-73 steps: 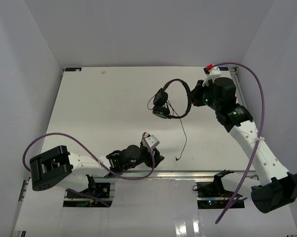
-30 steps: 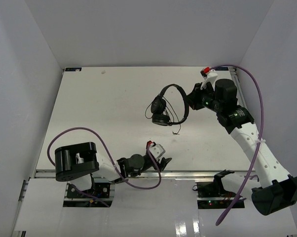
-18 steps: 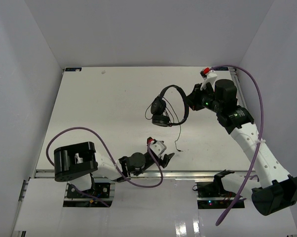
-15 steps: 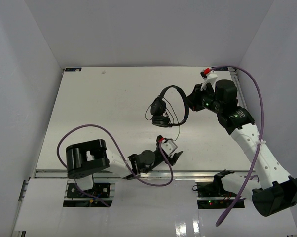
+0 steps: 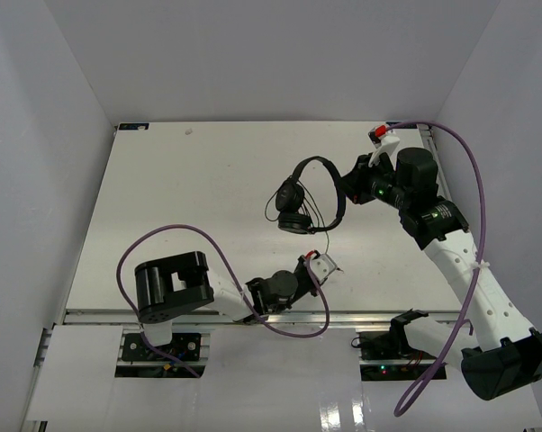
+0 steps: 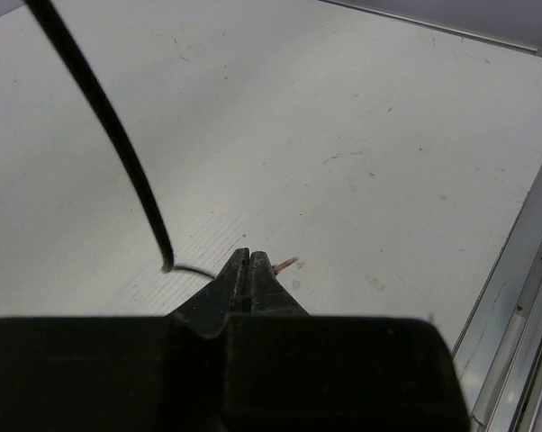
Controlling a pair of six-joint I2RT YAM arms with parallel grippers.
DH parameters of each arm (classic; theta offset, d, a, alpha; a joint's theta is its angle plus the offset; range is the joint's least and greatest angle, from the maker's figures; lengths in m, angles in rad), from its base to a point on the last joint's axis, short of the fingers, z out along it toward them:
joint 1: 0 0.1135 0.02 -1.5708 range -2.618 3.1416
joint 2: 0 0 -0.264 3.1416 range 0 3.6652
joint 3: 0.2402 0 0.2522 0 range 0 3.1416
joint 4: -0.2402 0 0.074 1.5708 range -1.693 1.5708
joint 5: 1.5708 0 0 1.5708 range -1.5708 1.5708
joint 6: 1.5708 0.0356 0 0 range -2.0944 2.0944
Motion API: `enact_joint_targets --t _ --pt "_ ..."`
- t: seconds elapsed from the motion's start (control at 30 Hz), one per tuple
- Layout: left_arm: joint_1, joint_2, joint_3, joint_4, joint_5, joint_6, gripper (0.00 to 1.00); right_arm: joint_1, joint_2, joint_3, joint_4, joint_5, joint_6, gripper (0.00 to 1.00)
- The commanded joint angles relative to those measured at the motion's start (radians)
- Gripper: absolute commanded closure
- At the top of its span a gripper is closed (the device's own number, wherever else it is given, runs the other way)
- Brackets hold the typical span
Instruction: Wrap the headphones
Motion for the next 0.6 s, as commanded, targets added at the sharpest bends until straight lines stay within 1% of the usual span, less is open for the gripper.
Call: enact_joint_targets --t 0.0,0.03,0.07,0.1,0.13,0.17,0.23,0.3,0.47,0.57 --pt "0.0 -0.05 -0.021 0.022 -0.005 -0.015 1.0 -0.004 -0.035 0.004 0.048 -0.029 0.029 0.92" --pt "-0.001 -0.058 -0.03 0.026 -0.001 -0.026 0.96 -0.004 -0.036 0.004 0.046 -0.029 0.029 0.92" --pt "-0.001 -0.066 -0.04 0.029 0.003 -0.041 0.9 -0.004 -0.037 0.004 0.043 -0.028 0.029 0.92" --pt "-0.001 -0.076 -0.053 0.035 0.004 -0.05 0.76 -0.004 -0.039 0.004 0.042 -0.029 0.028 0.92" --pt "-0.001 -0.084 -0.07 0.044 0.004 -0.058 0.67 -0.004 -0.04 0.004 0.042 -0.029 0.028 0.92" --pt "-0.001 -0.087 -0.092 0.057 0.004 -0.061 0.63 -0.004 -0.041 0.004 0.042 -0.028 0.028 0.92" --pt "-0.001 -0.096 -0.118 0.071 -0.014 -0.061 0.6 -0.004 -0.041 0.003 0.04 -0.03 0.028 0.92" --pt "-0.002 -0.108 -0.131 0.065 -0.029 -0.094 0.6 -0.004 -0.04 0.004 0.04 -0.033 0.032 0.92" --pt "-0.005 -0.132 -0.139 0.05 -0.018 -0.108 0.66 -0.007 -0.035 0.006 0.039 -0.033 0.032 0.92" --pt "-0.01 -0.143 -0.172 0.079 -0.022 -0.123 0.66 -0.008 -0.038 0.004 0.039 -0.033 0.032 0.92"
